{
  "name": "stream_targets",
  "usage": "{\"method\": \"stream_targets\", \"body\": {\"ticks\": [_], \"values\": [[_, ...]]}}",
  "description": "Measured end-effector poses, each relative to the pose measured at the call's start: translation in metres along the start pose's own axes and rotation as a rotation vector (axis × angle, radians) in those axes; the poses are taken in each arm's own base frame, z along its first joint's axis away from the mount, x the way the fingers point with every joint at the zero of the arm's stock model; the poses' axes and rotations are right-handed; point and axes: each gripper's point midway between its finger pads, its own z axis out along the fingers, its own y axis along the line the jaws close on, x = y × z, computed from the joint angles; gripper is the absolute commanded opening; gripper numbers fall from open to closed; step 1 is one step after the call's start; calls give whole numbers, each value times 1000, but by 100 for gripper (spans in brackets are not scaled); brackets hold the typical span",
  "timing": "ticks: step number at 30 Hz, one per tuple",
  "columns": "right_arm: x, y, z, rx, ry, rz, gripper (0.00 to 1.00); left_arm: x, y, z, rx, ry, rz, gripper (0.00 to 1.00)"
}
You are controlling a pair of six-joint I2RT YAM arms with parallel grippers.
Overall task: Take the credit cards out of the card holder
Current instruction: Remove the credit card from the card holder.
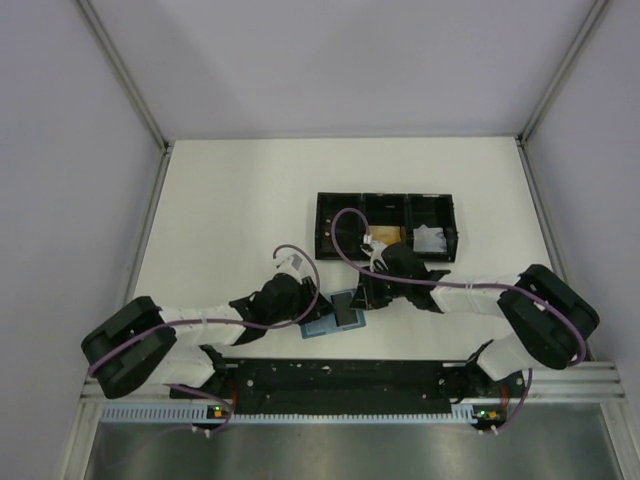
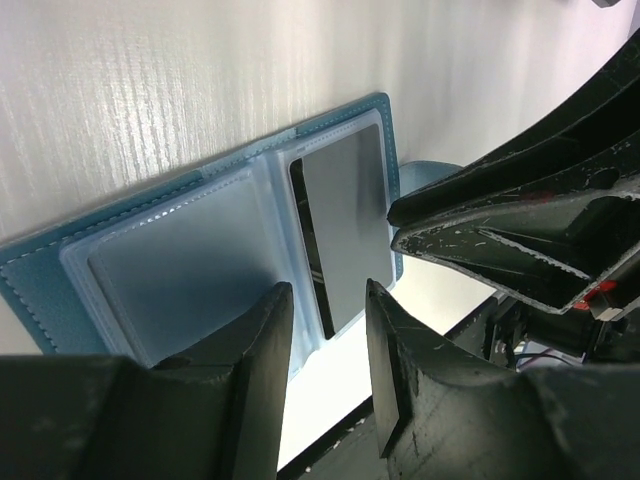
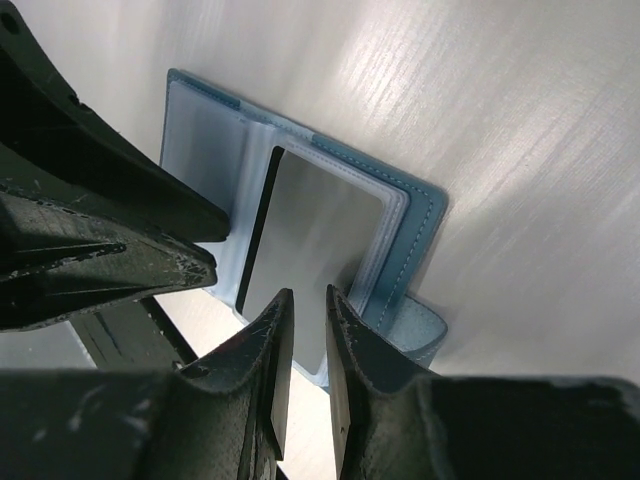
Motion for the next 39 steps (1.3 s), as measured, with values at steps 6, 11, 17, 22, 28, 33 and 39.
{"method": "stream_targets", "body": {"ticks": [6, 11, 17, 22, 28, 33, 39], "values": [[1, 3, 3, -23, 6, 7, 19, 4, -1, 4, 15, 16, -24, 39], [3, 4, 5, -35, 18, 18, 18, 6, 0, 6, 23, 22, -46, 39], [2, 5, 5, -37, 13, 25, 18, 7, 0, 6, 28, 23, -62, 39], [-4, 0, -4, 17, -20, 15, 19, 7, 2, 6, 24, 19, -68, 38], [-6, -3, -10, 44, -33, 0, 19, 6, 2, 5, 21, 15, -67, 39], [0, -7, -6, 51, -9, 9, 18, 6, 2, 5, 21, 15, -67, 38], [7, -9, 0, 39, 25, 19, 11, 7, 2, 5, 20, 15, -67, 36]]}}
